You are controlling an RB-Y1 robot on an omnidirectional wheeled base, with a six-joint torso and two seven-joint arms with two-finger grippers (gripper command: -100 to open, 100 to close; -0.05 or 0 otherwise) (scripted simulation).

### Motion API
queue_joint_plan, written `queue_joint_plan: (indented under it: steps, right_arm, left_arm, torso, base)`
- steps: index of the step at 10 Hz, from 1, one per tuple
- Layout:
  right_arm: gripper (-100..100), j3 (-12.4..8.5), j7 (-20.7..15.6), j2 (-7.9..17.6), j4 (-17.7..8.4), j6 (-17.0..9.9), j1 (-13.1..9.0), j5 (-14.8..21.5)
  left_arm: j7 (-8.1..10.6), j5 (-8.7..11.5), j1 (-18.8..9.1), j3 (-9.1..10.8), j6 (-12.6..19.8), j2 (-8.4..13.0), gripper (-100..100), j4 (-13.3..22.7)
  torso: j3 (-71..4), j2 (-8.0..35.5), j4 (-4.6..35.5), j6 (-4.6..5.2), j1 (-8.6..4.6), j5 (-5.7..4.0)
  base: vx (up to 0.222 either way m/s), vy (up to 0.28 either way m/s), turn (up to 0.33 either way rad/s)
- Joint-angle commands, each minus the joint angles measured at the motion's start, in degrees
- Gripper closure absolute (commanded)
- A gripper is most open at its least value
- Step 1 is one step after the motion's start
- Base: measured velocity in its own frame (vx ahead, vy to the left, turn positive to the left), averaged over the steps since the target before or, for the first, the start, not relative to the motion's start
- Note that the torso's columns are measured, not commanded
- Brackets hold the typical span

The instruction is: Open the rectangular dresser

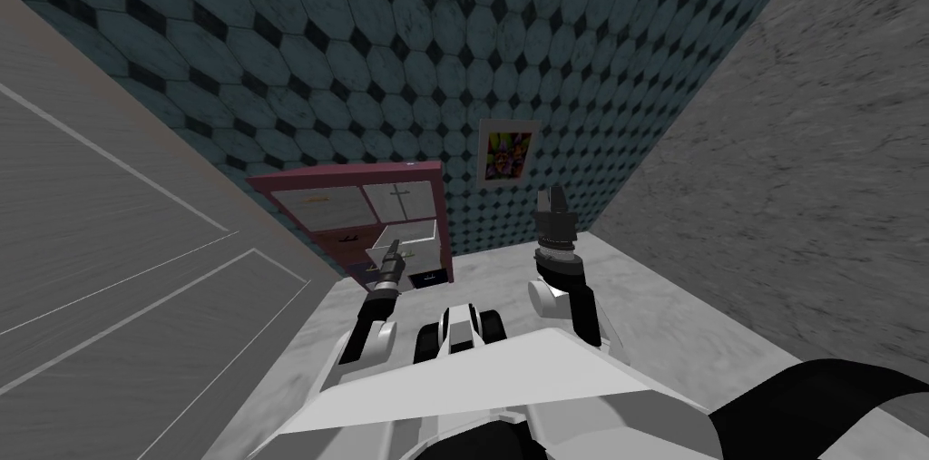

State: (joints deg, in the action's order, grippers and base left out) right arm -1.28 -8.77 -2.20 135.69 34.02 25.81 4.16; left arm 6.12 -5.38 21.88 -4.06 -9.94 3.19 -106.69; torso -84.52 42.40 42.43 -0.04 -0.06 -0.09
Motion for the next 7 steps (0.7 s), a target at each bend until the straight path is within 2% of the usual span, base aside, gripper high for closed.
queue_joint_plan:
  steps: [1, 2, 7]
  right_arm:
    - [0, 0.0, 0.0, 0.0, 0.0, 0.0, 0.0, 0.0]
    - [0, 0.0, 0.0, 0.0, 0.0, 0.0, 0.0, 0.0]
    - [0, 0.0, 0.0, 0.0, 0.0, 0.0, 0.0, 0.0]
  left_arm:
    - [0.21, 0.0, 0.4, -0.12, 1.6, 0.2, -100, -1.5]
    - [0.27, 0.0, 0.4, -0.14, 2.0, 0.2, 0, -1.7]
    - [0.27, 0.0, 0.6, -0.15, 2.2, 0.2, 0, -1.4]
  torso:
    - [0.1, 0.1, 0.1, -0.03, -0.05, -0.09]
    - [0.1, 0.1, 0.1, 0.00, -0.05, -0.03]
    - [0.0, -0.1, -0.1, 0.03, 0.03, 0.07]
  base:
    - [0.000, 0.000, 0.000]
    - [0.000, 0.000, 0.000]
    - [0.000, 0.000, 0.000]
